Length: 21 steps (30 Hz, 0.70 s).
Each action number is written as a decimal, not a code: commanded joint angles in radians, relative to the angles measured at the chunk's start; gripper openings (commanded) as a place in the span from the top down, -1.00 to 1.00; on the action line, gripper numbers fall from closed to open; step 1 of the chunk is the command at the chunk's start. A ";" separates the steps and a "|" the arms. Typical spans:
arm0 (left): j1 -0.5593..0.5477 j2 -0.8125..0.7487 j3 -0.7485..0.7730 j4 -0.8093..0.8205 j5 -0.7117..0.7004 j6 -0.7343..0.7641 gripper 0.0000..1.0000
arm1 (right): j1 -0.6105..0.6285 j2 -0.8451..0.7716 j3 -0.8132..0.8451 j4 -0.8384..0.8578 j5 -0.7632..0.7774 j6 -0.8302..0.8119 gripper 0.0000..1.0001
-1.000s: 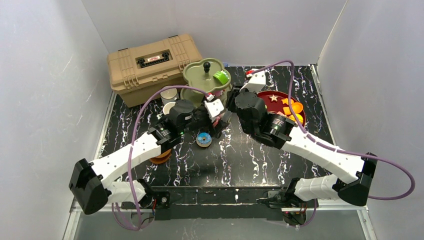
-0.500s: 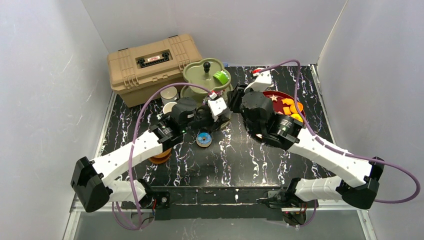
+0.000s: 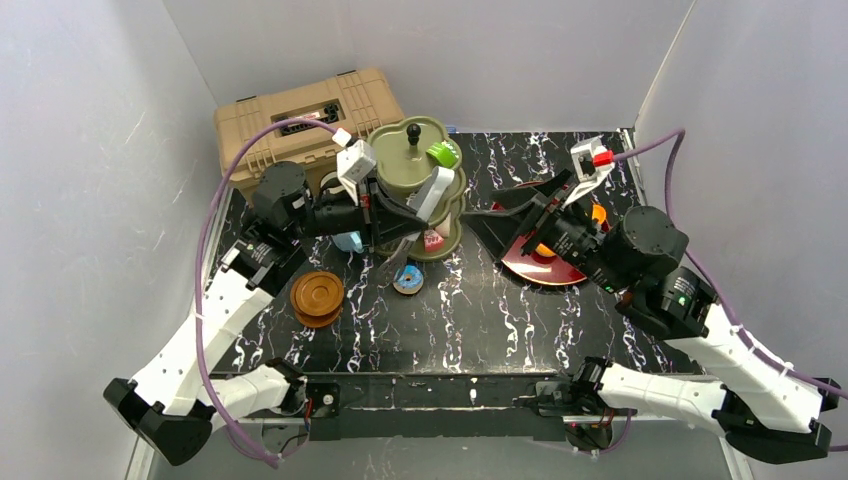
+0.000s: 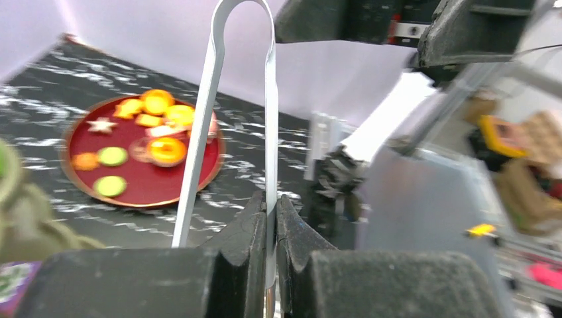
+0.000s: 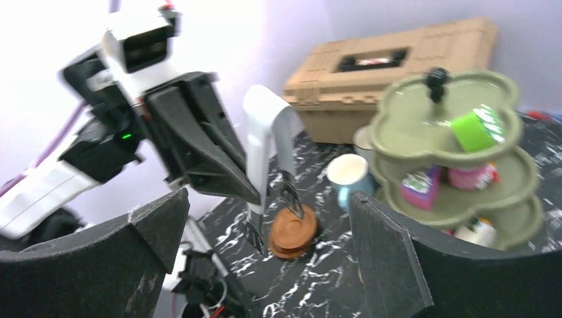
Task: Serve the afternoon tea
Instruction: Adjust the clamp.
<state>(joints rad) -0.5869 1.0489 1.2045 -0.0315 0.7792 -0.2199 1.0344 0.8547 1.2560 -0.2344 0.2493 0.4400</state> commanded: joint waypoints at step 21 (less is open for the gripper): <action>0.032 -0.032 0.104 0.094 0.499 -0.386 1.00 | 0.000 0.208 0.078 0.313 -0.511 0.020 0.38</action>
<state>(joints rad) -0.5503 1.0485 1.2713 0.0677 1.2167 -0.6090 1.0428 1.0744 1.3258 -0.0475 -0.2817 0.4515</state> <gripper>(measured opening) 0.034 0.464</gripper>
